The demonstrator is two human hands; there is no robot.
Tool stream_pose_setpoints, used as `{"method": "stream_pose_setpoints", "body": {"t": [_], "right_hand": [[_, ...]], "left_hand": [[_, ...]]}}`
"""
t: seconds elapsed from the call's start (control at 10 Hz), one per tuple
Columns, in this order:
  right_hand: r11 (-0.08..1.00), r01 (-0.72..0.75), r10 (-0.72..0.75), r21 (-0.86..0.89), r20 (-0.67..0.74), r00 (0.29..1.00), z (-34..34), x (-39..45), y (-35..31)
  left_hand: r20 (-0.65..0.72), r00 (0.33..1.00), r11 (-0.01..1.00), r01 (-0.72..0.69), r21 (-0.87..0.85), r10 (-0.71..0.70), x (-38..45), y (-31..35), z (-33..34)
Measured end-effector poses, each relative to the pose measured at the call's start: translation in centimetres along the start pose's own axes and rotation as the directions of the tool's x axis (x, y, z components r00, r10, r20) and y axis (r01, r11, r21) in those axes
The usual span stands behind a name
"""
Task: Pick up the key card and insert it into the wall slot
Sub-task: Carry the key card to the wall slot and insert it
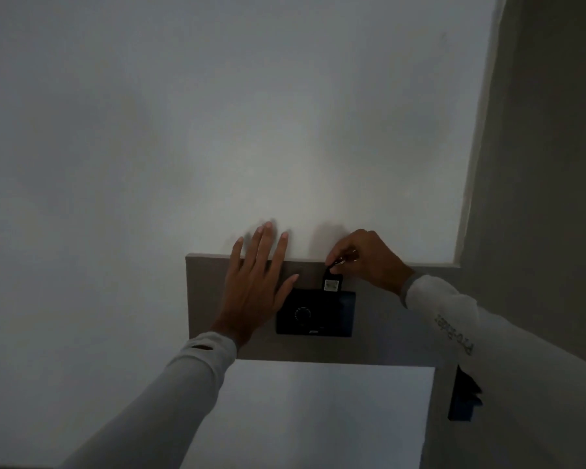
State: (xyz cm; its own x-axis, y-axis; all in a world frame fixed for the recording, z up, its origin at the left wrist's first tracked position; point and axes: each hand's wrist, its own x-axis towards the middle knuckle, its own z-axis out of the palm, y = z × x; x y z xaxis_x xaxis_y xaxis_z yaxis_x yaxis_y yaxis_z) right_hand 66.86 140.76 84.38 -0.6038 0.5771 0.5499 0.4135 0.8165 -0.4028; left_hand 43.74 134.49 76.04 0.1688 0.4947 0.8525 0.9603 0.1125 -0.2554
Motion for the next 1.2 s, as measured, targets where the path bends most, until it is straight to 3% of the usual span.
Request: {"method": "stream_pose_setpoints", "body": {"t": [0.1, 0.4, 0.7, 0.9, 1.1, 1.2], "right_hand": [[0.999, 0.022, -0.021, -0.030, 0.027, 0.999, 1.1, 0.2, 1.4], [0.945, 0.176, -0.228, -0.274, -0.169, 0.959, 4.2, -3.1, 3.1], [0.834, 0.157, -0.372, -0.528, -0.330, 0.868, 6.3, -4.2, 3.5], [0.851, 0.115, -0.306, -0.512, -0.306, 0.902, 6.9, -5.0, 3.8], [0.724, 0.099, -0.266, -0.682, -0.144, 0.953, 5.4, -4.3, 2.9], [0.748, 0.088, -0.246, -0.658, -0.151, 0.958, 4.6, -4.8, 1.3]], "left_hand": [[0.019, 1.000, 1.000, 0.011, 0.012, -0.012, -0.7, -0.1, 2.0], [0.001, 0.999, 0.998, 0.040, 0.049, -0.040, -1.6, -0.1, 4.7], [0.012, 0.999, 0.997, 0.048, 0.054, -0.049, -1.7, 0.0, 4.5], [0.075, 0.996, 0.998, 0.052, 0.038, -0.055, -2.0, -0.1, 3.9], [0.085, 0.996, 0.999, 0.033, 0.033, -0.036, -3.1, 0.3, 2.2], [0.063, 0.997, 0.998, 0.036, 0.048, -0.039, -2.4, 0.0, -0.3]]}}
